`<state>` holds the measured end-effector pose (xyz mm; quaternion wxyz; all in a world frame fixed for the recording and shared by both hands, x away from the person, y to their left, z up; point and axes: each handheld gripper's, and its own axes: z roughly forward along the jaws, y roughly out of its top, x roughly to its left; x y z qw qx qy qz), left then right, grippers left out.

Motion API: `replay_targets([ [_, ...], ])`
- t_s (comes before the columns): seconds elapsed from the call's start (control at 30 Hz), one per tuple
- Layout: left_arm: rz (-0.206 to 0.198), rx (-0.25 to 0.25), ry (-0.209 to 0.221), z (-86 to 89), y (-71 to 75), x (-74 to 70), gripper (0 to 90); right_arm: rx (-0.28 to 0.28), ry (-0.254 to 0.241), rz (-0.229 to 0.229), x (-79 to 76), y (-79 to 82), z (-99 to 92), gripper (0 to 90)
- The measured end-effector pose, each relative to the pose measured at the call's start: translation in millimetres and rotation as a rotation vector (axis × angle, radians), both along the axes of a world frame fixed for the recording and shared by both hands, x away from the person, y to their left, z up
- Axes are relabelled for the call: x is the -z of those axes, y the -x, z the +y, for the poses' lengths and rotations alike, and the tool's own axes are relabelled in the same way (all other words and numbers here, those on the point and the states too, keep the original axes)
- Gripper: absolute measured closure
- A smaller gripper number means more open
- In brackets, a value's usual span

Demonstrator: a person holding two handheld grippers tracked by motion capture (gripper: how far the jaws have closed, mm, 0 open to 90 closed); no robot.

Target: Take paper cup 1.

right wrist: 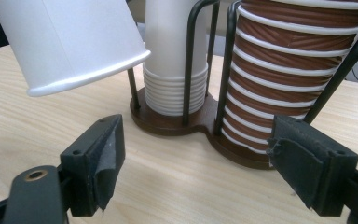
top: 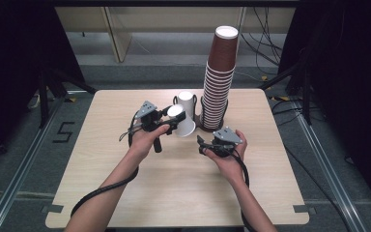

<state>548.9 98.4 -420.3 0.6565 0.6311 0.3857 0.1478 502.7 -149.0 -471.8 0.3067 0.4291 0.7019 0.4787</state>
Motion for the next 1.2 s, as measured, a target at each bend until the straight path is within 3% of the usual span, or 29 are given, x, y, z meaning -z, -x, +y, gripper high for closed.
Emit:
replay_targets([
  [0.17,0.020,-0.012,0.050,1.3,-0.4,4.9,34.4,0.022,-0.025,0.018,-0.4,1.7,0.9,19.6],
  [0.27,0.028,-0.015,0.075,1.2,-1.1,6.7,34.4,0.019,-0.010,0.002,-0.6,0.5,-0.2,19.6],
  [0.57,0.045,-0.023,0.118,2.1,-2.3,9.8,34.4,0.024,-0.026,0.019,-1.0,2.8,2.3,19.6],
  [0.6,0.050,-0.023,0.131,2.3,-2.5,10.5,34.4,-0.003,-0.006,-0.001,-1.0,1.0,0.8,19.5],
  [0.67,0.059,-0.023,0.144,2.4,-2.7,12.2,34.4,-0.034,-0.010,0.003,-1.5,2.0,2.0,16.8],
  [0.73,0.066,-0.023,0.150,1.8,-2.9,14.0,34.4,-0.074,0.028,-0.015,-3.3,1.8,3.8,14.8],
  [0.83,0.072,-0.023,0.137,-0.2,-2.4,16.1,34.4,-0.114,0.057,-0.009,-7.4,2.8,9.5,10.6],
  [1.0,0.070,-0.016,0.128,-4.2,-2.5,18.0,34.4,-0.179,0.102,-0.053,-19.1,1.6,17.8,6.5],
  [1.2,0.065,-0.006,0.112,-9.9,-2.2,19.0,34.4,-0.247,0.140,-0.058,-32.7,-1.2,28.9,6.2],
])
